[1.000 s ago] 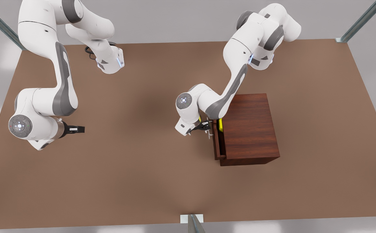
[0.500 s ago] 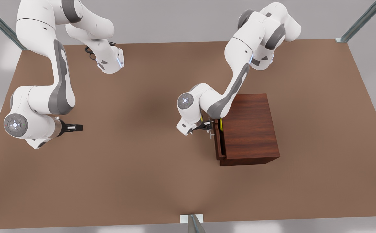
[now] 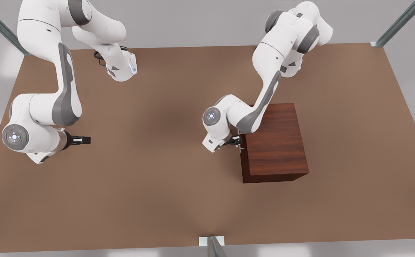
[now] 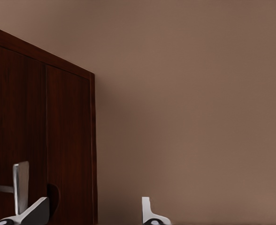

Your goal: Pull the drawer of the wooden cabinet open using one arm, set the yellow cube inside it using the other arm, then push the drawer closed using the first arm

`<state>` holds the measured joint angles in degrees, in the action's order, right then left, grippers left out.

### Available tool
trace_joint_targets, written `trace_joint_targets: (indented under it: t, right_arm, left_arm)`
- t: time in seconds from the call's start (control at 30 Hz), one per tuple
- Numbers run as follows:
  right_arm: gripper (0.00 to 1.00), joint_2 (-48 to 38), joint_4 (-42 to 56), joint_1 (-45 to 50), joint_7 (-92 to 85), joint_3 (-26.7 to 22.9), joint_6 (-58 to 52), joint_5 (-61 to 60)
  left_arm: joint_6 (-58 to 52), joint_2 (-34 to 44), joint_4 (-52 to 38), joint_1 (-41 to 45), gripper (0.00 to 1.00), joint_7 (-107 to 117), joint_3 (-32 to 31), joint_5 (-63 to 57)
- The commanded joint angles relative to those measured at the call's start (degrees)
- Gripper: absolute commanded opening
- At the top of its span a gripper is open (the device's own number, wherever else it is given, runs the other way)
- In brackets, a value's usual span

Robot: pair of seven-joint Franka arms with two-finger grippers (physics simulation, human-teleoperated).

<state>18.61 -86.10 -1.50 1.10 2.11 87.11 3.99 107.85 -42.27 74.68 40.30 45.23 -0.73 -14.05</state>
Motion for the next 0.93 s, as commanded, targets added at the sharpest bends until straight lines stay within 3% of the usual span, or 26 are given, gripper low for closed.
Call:
trace_joint_targets:
  t: [0.0,0.07,0.1,0.17,0.2,0.23,0.3,0.47,0.57,0.9]
  right_arm:
    - [1.0,-0.1,0.2,0.0,0.0,0.0,-1.1,0.0]
    - [1.0,-0.1,0.2,0.0,0.0,0.1,-1.1,0.0]
    - [1.0,-0.1,0.2,0.0,0.0,0.1,-1.1,0.0]
    - [1.0,-0.1,0.2,0.0,0.0,0.0,-1.1,0.0]
    - [1.0,-0.1,0.2,0.0,0.0,0.1,-1.1,0.0]
    - [1.0,-0.1,0.2,0.0,0.0,0.0,-1.1,0.0]
    - [1.0,-0.1,0.2,0.0,0.0,0.0,-1.1,0.0]
    - [1.0,0.0,2.6,0.2,0.0,0.1,-2.9,0.2]
    - [1.0,0.0,6.2,-0.1,-0.4,-0.4,-8.0,0.2]
    - [1.0,0.1,6.2,-0.1,-0.4,-0.4,-9.2,-0.6]
  left_arm:
    - [-0.9,0.3,-0.9,-0.1,1.0,-0.5,0.0,0.2]
    - [-11.1,4.1,-10.8,-2.6,1.0,6.6,0.5,5.6]
    - [-15.6,6.7,-12.6,-5.8,1.0,-0.5,0.1,5.2]
    - [-25.6,13.3,-12.5,-18.3,1.0,-36.5,1.6,5.2]
    - [-28.7,16.1,-11.8,-25.2,1.0,-43.9,1.4,6.4]
    - [-29.2,20.3,-7.8,-30.9,1.0,-45.1,1.4,11.8]
    - [-9.0,38.5,20.8,-32.0,1.0,-44.6,1.5,10.8]
    - [-8.6,35.2,19.3,-31.6,1.0,-44.4,1.4,10.9]
    - [-11.9,31.0,9.8,-30.7,1.0,-43.7,1.3,13.5]
    - [-12.0,30.2,10.2,-30.8,1.0,-43.2,1.3,14.8]
